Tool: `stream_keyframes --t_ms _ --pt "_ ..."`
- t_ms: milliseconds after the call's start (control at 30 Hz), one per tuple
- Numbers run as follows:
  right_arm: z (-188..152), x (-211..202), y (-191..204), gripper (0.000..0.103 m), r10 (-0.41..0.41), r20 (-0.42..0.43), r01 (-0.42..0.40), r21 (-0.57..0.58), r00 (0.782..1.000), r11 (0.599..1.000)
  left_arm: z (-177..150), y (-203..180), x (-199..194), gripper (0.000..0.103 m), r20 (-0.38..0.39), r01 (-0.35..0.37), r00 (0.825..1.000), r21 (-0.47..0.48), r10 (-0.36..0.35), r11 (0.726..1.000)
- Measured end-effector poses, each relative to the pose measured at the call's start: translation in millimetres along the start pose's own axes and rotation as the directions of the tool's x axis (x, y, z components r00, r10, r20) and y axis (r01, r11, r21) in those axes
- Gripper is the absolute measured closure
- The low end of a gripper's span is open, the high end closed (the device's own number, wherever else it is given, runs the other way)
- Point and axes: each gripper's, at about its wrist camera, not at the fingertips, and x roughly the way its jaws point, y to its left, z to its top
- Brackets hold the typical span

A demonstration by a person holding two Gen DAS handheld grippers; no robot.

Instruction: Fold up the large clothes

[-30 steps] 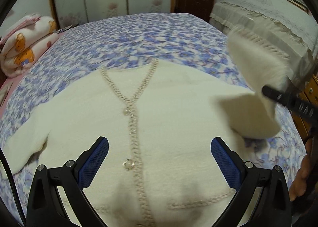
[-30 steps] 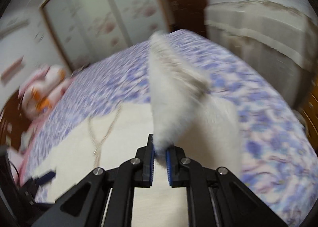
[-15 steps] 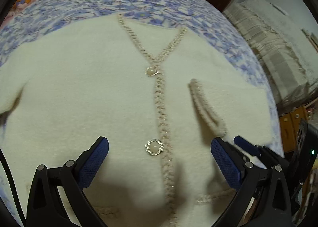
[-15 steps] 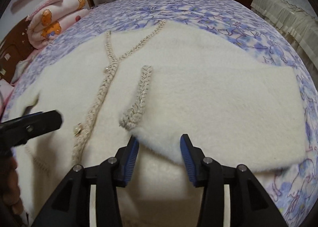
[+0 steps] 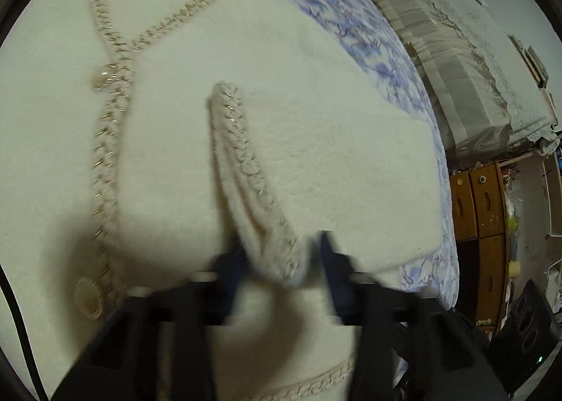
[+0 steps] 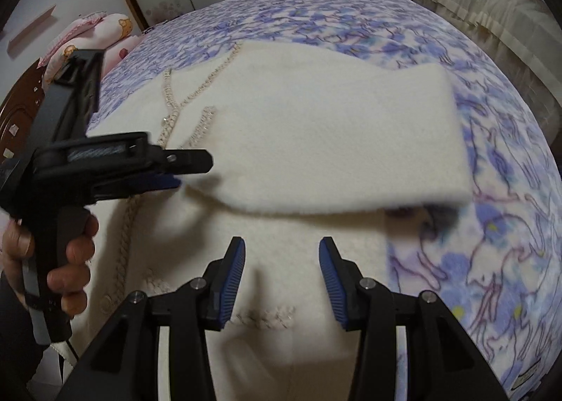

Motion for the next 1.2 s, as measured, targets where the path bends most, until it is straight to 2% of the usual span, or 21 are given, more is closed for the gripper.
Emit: stream_keyframes --t_ms 100,167,233,333,367,467,500,533,600,733,833,900,1033,1067,1133,1200 --pt "-0.7 -0.1 -7.1 0.059 -0.013 0.002 0.013 0.011 1.000 1.000 11.2 -18.1 -4.9 0.089 0.036 -0.066 0.997 0.062 0.063 0.996" --pt "1.1 -3.1 -10.7 0.059 -0.015 0.015 0.014 0.022 1.000 1.000 21.9 -34.8 -28.9 0.089 0.116 -0.103 0.989 0.128 0.088 0.986" --pt "4.0 -8.5 -12.5 0.059 -0.013 0.036 0.012 0.033 0.999 0.999 33.6 -46.1 -61.4 0.089 0.208 -0.125 0.974 0.172 0.088 0.977" --pt "8.9 -15.4 -11.5 0.059 -0.011 0.063 0.009 0.029 0.998 1.000 49.9 -49.5 -117.1 0.089 0.352 -0.192 0.929 0.190 0.116 0.963" --pt "10.2 -16.9 -10.6 0.059 -0.010 0.070 0.008 0.027 0.998 1.000 55.4 -45.3 -131.3 0.089 0.382 -0.214 0.915 0.185 0.130 0.959" --pt "13.6 -17.8 -6.8 0.059 -0.004 0.079 0.002 0.022 0.997 1.000 61.6 -21.8 -167.6 0.089 0.467 -0.310 0.859 0.147 0.210 0.939" --pt "14.7 -15.6 -4.6 0.059 -0.003 0.076 0.002 0.020 0.997 1.000 61.8 -10.1 -173.8 0.089 0.475 -0.328 0.849 0.129 0.232 0.936" --pt "16.0 -13.7 -3.9 0.059 -0.006 0.071 0.004 0.018 0.997 1.000 61.9 1.8 -177.5 0.089 0.469 -0.335 0.848 0.113 0.246 0.936" --pt "17.2 -6.5 -0.5 0.059 -0.013 0.053 0.012 0.014 0.998 1.000 57.1 32.1 -169.9 0.087 0.416 -0.348 0.864 0.087 0.284 0.933" --pt "20.1 8.7 0.3 0.059 -0.004 0.010 0.004 0.031 1.000 1.000 33.0 85.4 -136.8 0.042 0.259 -0.420 0.885 0.079 0.388 0.904" --pt "26.5 16.8 -5.2 0.059 -0.008 -0.013 0.009 0.052 1.000 0.999 24.9 116.9 -122.9 0.040 0.180 -0.416 0.897 0.031 0.404 0.909" --pt "36.1 18.2 -11.7 0.059 -0.006 -0.015 0.007 0.072 1.000 0.997 24.2 136.6 -121.9 0.040 0.160 -0.395 0.905 -0.024 0.394 0.918" --pt "64.7 18.0 -28.0 0.056 0.002 0.007 -0.003 0.119 1.000 0.993 43.2 163.4 -123.6 0.037 0.173 -0.329 0.922 -0.119 0.346 0.937" --pt "76.1 20.0 -35.0 0.054 0.006 0.019 -0.008 0.137 1.000 0.991 48.4 167.2 -122.9 0.037 0.177 -0.320 0.924 -0.130 0.340 0.938" --pt "95.3 27.0 -46.6 0.044 0.000 0.029 -0.005 0.165 1.000 0.986 60.0 170.9 -116.0 0.037 0.170 -0.295 0.933 -0.140 0.317 0.945" --pt "118.0 42.1 -59.4 0.043 -0.011 0.022 0.007 0.196 1.000 0.981 70.3 172.0 -107.3 0.037 0.164 -0.281 0.939 -0.140 0.302 0.949"
